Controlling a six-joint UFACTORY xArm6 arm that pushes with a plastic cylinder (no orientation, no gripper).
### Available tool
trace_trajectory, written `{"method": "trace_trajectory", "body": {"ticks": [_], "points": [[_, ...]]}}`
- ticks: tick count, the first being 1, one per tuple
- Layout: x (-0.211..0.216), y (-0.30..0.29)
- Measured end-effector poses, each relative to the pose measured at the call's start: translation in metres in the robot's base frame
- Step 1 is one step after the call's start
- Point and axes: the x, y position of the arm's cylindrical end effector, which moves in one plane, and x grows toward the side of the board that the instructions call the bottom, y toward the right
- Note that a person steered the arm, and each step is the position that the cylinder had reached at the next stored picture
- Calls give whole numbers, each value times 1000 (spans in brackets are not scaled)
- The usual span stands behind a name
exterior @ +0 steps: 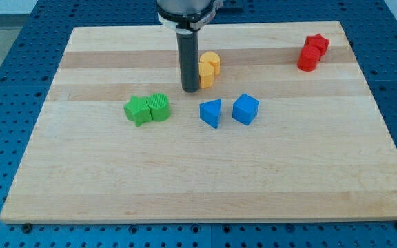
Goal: Push the blue triangle towards the blue cube
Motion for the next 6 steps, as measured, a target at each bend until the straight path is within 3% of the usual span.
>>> {"method": "trace_trajectory", "body": {"ticks": [3,6], "points": [[74,6],[74,38]]}}
